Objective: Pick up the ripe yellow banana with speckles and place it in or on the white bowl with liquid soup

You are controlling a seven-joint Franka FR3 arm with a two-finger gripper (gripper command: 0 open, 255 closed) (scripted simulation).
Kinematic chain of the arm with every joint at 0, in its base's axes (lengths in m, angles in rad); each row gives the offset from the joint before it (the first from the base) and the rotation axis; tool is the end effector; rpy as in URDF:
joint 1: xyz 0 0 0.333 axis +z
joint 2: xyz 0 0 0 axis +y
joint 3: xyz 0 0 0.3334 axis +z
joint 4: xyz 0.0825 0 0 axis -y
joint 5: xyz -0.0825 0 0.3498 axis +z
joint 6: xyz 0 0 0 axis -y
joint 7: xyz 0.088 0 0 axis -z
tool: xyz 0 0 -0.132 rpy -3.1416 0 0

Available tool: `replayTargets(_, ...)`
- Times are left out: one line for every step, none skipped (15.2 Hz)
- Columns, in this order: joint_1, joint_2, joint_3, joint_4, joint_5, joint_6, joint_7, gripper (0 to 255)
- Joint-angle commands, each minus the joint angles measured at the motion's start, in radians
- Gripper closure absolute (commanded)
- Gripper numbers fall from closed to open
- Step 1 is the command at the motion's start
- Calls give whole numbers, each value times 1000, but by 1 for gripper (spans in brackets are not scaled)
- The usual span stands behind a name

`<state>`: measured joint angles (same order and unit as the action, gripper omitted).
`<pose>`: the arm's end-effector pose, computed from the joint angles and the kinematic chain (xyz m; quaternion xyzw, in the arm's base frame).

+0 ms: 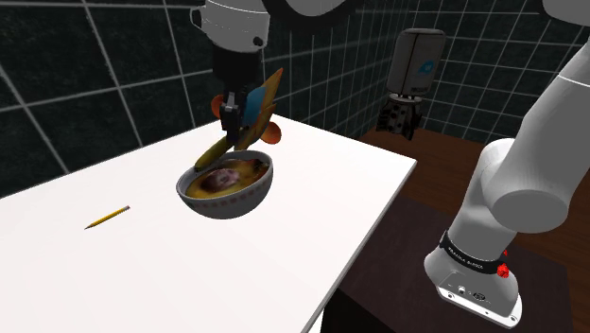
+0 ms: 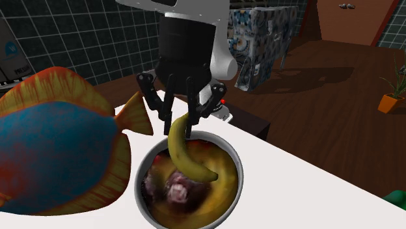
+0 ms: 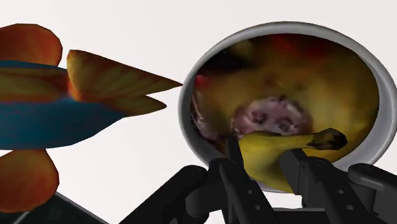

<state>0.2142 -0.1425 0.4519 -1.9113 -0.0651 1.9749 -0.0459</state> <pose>0.3968 0.3207 0.5685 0.9274 0.3564 0.1097 0.0300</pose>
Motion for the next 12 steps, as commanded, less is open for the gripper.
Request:
replayTargets(0,-2,0,-30,0,28,2,255)
replayTargets(1,-2,1,-42,-1,41,4,255)
replayTargets(1,-1,1,-55,-2,55,6,255)
replayTargets(1,0,2,-67,-3,68,8,255)
replayTargets(1,2,2,-79,-4,81,10,255)
replayTargets(1,3,3,-91,-5,94,12,255)
replayTargets(1,5,3,-103,-7,107,14,255)
replayTargets(1,7,4,-114,-8,121,16,255)
replayTargets(1,10,5,-129,-11,138,19,255)
replayTargets(1,10,5,-129,-11,138,19,255)
replayTargets(1,10,5,-129,-11,138,19,255)
replayTargets(1,10,5,-129,-11,138,19,255)
